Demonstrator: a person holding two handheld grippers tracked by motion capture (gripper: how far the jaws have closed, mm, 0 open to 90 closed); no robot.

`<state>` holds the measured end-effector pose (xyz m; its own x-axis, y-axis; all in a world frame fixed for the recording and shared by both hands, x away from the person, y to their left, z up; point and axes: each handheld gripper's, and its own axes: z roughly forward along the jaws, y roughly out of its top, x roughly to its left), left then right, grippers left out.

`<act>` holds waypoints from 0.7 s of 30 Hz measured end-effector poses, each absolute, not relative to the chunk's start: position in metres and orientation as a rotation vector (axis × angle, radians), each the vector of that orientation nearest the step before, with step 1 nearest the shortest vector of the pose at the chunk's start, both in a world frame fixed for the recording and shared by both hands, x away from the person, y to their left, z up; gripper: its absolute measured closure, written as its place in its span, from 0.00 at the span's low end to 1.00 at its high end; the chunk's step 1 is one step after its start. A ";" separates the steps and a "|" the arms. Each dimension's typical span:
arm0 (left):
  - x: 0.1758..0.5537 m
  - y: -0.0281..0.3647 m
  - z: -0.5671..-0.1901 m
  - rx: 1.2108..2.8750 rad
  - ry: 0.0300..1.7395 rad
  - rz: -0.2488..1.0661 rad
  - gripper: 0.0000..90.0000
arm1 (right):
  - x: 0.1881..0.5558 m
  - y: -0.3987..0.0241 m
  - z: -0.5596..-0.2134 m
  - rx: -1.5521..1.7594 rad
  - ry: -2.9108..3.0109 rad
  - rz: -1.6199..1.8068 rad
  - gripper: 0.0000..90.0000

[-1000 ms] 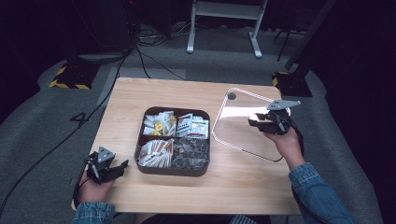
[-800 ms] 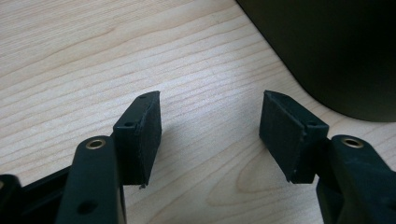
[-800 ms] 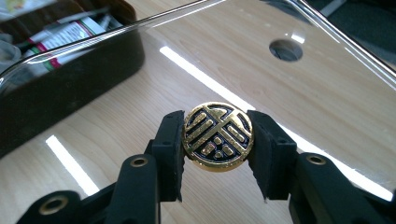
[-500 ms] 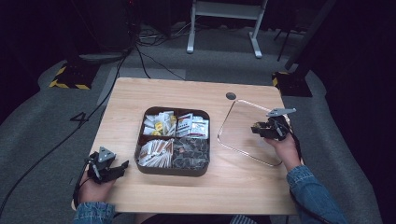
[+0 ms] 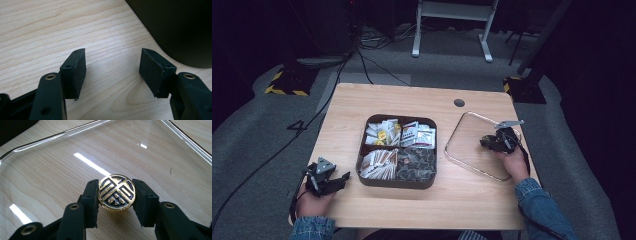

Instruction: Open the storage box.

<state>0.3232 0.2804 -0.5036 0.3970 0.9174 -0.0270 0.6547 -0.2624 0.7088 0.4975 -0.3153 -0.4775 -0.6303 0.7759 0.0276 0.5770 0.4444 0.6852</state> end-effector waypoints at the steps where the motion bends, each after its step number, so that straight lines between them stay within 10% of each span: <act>1: 0.323 0.280 -0.504 2.012 1.338 0.525 0.43 | 0.498 -0.316 -0.480 1.169 2.412 0.968 0.65; 21: 0.320 0.276 -0.499 2.027 1.319 0.574 0.44 | 0.475 -0.321 -0.453 1.166 2.307 1.154 0.45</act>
<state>0.3198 0.2762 -0.4986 0.3999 0.9165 0.0137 0.6346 -0.2876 0.7173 0.4746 -0.3207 -0.4531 -0.6209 0.7800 0.0782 0.5305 0.3447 0.7745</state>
